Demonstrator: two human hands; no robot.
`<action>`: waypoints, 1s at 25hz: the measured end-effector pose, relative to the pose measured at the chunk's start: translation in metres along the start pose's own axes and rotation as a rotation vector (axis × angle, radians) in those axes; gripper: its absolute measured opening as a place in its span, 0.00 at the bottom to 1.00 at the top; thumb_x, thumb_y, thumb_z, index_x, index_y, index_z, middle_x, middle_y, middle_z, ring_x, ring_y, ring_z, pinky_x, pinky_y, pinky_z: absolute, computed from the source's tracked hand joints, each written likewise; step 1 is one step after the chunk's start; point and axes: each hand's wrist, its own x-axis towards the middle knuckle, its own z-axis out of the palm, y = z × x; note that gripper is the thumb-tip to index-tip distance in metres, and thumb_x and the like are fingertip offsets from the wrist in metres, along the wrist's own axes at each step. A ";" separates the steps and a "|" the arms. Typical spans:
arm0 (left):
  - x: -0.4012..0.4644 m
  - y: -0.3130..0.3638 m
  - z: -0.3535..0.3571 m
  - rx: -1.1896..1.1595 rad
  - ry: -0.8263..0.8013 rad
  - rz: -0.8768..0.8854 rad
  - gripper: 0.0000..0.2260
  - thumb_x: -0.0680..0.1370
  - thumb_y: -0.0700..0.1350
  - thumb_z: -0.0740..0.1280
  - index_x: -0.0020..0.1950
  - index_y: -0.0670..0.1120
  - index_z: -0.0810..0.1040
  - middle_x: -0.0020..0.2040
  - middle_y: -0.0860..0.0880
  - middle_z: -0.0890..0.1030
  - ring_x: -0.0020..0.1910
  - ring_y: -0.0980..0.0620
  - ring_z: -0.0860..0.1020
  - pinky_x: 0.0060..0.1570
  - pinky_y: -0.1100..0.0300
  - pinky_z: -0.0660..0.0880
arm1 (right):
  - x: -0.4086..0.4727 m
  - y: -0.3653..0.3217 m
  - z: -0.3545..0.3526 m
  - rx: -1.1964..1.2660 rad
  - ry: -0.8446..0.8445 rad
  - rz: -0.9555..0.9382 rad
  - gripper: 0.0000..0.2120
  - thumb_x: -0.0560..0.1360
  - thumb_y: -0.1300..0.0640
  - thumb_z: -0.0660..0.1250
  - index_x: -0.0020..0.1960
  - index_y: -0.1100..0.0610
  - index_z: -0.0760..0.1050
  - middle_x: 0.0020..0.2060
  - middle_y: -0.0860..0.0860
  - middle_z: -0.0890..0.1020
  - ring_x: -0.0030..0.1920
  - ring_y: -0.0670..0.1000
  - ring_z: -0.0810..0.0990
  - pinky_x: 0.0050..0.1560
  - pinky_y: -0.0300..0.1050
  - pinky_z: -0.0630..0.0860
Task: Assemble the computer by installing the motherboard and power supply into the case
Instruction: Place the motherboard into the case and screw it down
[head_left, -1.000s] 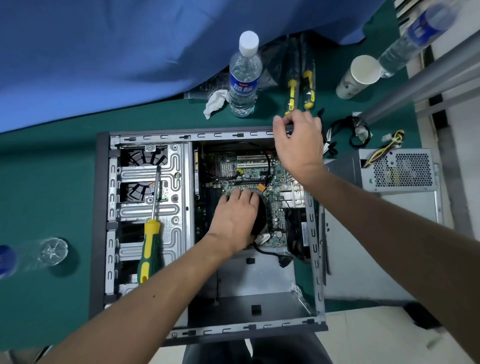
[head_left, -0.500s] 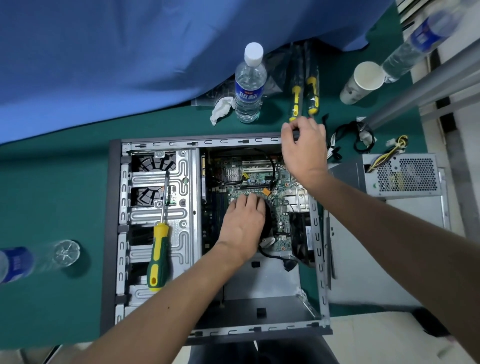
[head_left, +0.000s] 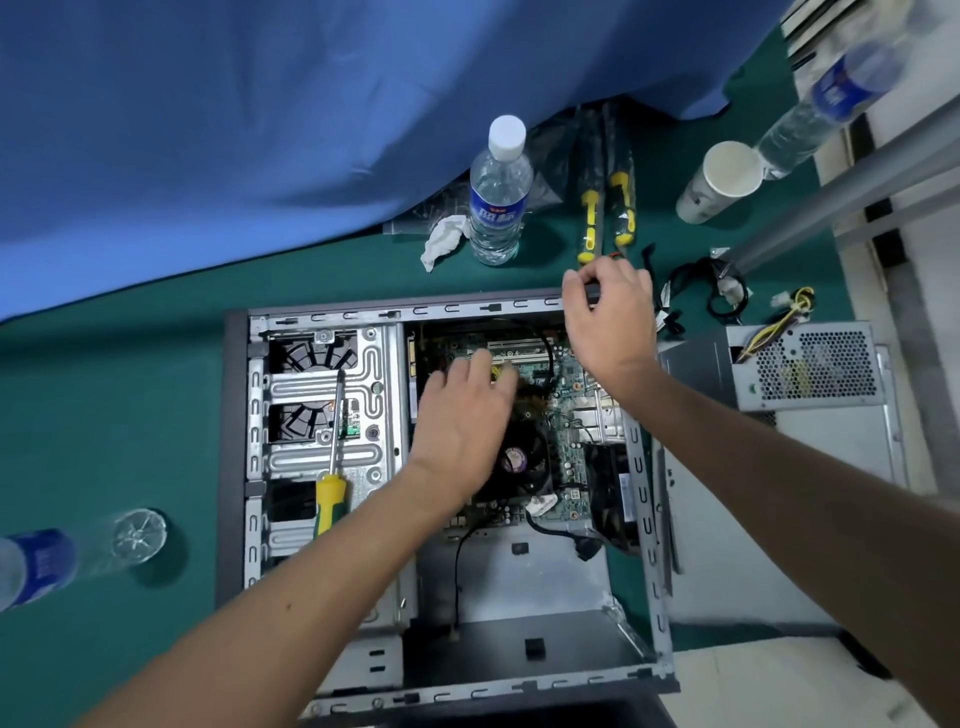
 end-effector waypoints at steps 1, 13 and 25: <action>0.006 -0.005 -0.003 0.052 -0.054 -0.008 0.23 0.72 0.36 0.71 0.66 0.44 0.72 0.60 0.43 0.73 0.58 0.43 0.72 0.56 0.50 0.71 | 0.000 0.001 0.000 -0.003 -0.002 0.004 0.13 0.81 0.49 0.60 0.48 0.58 0.76 0.46 0.48 0.75 0.54 0.53 0.70 0.57 0.49 0.68; 0.055 0.013 0.004 -0.436 -0.151 0.010 0.10 0.79 0.46 0.67 0.59 0.45 0.76 0.54 0.43 0.81 0.53 0.41 0.80 0.49 0.52 0.76 | 0.000 -0.004 -0.001 0.000 0.029 0.006 0.13 0.81 0.52 0.61 0.49 0.61 0.77 0.45 0.52 0.77 0.52 0.54 0.71 0.55 0.48 0.68; 0.079 0.024 0.012 -0.900 -0.273 -0.181 0.10 0.78 0.43 0.67 0.58 0.42 0.77 0.54 0.43 0.82 0.56 0.41 0.79 0.57 0.53 0.75 | 0.001 -0.003 -0.002 0.008 0.024 0.005 0.14 0.82 0.52 0.60 0.50 0.62 0.77 0.45 0.51 0.77 0.53 0.54 0.71 0.54 0.45 0.66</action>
